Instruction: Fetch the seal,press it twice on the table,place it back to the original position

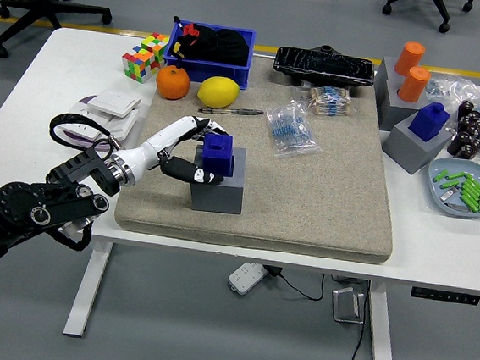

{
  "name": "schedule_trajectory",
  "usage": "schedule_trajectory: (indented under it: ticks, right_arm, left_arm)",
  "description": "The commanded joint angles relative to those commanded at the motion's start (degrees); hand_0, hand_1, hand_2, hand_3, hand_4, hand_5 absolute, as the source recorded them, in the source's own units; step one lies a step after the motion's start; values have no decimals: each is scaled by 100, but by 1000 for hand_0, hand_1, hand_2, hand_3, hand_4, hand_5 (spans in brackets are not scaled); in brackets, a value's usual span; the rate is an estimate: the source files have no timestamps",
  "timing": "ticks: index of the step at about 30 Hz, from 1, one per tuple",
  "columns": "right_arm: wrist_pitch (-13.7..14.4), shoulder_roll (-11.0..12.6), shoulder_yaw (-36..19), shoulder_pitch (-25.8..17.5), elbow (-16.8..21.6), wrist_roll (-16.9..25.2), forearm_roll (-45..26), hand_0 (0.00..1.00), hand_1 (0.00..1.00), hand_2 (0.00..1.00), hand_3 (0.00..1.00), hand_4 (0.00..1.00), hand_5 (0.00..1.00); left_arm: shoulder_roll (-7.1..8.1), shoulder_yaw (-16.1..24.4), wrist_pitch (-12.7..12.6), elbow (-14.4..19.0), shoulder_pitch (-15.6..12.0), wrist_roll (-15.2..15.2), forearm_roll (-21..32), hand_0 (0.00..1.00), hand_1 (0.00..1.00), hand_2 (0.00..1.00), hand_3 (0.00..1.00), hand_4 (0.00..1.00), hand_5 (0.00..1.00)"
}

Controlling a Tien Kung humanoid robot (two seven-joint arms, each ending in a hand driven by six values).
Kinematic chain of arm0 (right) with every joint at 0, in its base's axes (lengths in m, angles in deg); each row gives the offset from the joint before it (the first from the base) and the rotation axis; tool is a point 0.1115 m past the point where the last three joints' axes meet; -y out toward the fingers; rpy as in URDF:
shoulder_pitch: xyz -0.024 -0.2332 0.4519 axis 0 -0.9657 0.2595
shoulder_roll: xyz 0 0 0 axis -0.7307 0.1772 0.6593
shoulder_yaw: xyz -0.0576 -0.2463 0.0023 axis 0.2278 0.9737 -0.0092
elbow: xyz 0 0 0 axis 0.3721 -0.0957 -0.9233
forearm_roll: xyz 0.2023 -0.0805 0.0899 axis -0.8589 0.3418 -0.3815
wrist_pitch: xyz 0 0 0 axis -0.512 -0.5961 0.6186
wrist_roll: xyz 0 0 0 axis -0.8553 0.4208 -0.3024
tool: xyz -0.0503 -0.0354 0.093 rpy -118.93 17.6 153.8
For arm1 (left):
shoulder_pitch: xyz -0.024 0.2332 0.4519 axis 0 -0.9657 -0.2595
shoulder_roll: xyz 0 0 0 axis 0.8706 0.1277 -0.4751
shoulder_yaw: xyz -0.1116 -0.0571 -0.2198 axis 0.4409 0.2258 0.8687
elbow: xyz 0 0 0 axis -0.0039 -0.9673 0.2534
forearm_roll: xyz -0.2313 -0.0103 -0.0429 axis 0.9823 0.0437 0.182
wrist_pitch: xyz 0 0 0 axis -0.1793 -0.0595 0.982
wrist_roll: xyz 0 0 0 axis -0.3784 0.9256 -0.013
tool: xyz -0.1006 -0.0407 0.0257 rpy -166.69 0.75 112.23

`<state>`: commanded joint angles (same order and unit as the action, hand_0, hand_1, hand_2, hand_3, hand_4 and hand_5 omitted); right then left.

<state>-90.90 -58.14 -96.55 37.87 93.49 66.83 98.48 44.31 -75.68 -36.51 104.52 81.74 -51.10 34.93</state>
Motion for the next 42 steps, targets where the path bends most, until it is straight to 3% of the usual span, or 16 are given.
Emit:
schedule_trajectory:
  ticks: [4, 5, 16, 17, 22, 23, 24, 27, 29, 34, 39, 42]
  right_arm:
    - [0, -3, -4, -3, 1, 1, -2, 734, 684, 653, 622, 725, 519]
    - [1, -4, -6, -5, -1, 1, -1, 734, 684, 653, 622, 726, 519]
    - [-1, -7, -19, -3, -3, -1, -3, 734, 684, 653, 622, 725, 518]
    - [0, -6, -20, -3, -2, 0, -5, 734, 684, 654, 622, 726, 519]
    - [-1, -7, -27, -5, -4, 0, -4, 734, 684, 654, 622, 726, 519]
    - [2, -9, -33, -5, -4, 2, 0, 734, 684, 653, 622, 726, 519]
    - [3, -10, -35, -5, -3, 3, 0, 734, 684, 653, 622, 726, 519]
    - [-2, -18, -32, -8, -1, 4, -3, 734, 684, 653, 622, 726, 519]
    - [-4, -20, -30, -11, -2, 4, -6, 734, 684, 653, 622, 726, 519]
    - [-2, -15, -36, -15, -2, 4, 0, 734, 684, 653, 622, 726, 519]
    - [-1, -12, -60, 2, 0, 5, 13, 734, 684, 653, 623, 726, 519]
    - [0, -16, -70, 0, -1, 4, 13, 734, 684, 653, 622, 726, 518]
  left_arm:
    - [1, 10, 6, 1, -1, -39, 44, 830, 790, 687, 698, 998, 110]
    - [0, 25, 6, 2, -3, -48, 55, 847, 825, 722, 715, 998, 199]
    - [2, 45, 34, 12, 12, -19, 63, 849, 831, 726, 722, 998, 221]
    - [5, 50, 42, 10, 12, -17, 65, 854, 850, 767, 744, 998, 239]
    - [31, 175, 267, -39, -2, 181, 12, 854, 850, 767, 744, 998, 239]
    - [37, 211, 337, -60, -6, 206, 23, 998, 998, 998, 998, 998, 500]
    - [40, 232, 377, -73, -9, 212, 31, 998, 998, 998, 998, 998, 500]
    - [56, 324, 454, -116, -13, 129, 41, 998, 998, 998, 998, 998, 500]
    - [64, 370, 413, -126, -15, 11, 54, 998, 998, 998, 998, 998, 554]
    - [116, 512, 347, -141, -40, -219, 144, 998, 998, 998, 998, 998, 554]
    - [264, 609, 382, -172, -52, -294, 248, 998, 998, 998, 998, 998, 573]
    - [378, 653, 179, -381, -56, -475, 564, 998, 998, 998, 998, 998, 633]
